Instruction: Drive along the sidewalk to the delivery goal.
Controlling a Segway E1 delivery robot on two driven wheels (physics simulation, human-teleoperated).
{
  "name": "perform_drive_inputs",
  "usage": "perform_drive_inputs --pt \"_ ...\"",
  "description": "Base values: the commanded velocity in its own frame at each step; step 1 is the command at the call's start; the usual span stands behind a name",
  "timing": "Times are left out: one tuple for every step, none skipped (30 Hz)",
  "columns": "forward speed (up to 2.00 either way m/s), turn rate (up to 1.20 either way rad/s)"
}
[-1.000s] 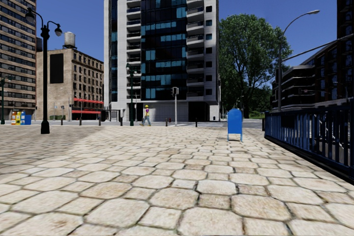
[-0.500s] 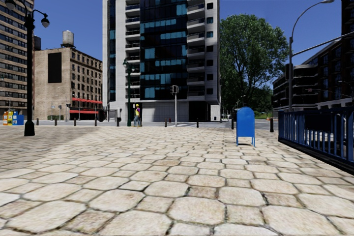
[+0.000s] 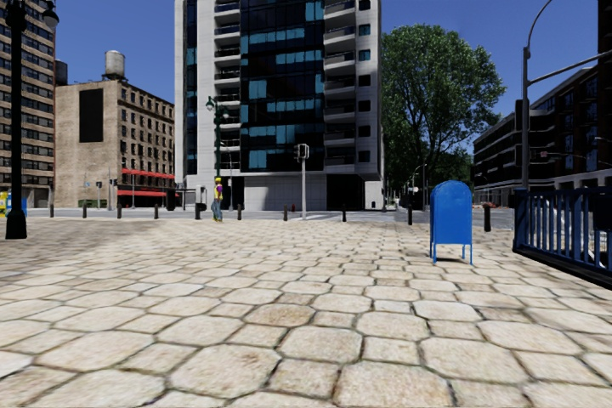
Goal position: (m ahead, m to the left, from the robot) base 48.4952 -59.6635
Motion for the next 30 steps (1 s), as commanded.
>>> perform_drive_inputs --pt "2.0 0.0" --pt "2.0 0.0" --pt "2.0 0.0" --pt "2.0 -0.02" --pt "2.0 -0.02" --pt "2.0 -0.04" --pt "2.0 -0.07" --pt "2.0 -0.08" --pt "2.0 -0.09" --pt "2.0 -0.09" --pt "2.0 -0.1" --pt "2.0 -0.17" --pt "2.0 -0.2" --pt "2.0 -0.2" --pt "2.0 -0.22" --pt "2.0 -0.23" --pt "2.0 -0.23" --pt "2.0 -0.23" --pt "2.0 -0.23" --pt "2.0 -0.23" --pt "2.0 -0.23" --pt "2.0 -0.23" --pt "2.0 -0.23" --pt "2.0 -0.23" --pt "2.0 -0.23" --pt "2.0 -0.23" --pt "2.0 -0.23" --pt "2.0 -0.23" --pt "2.0 -0.24" --pt "2.0 -0.26"
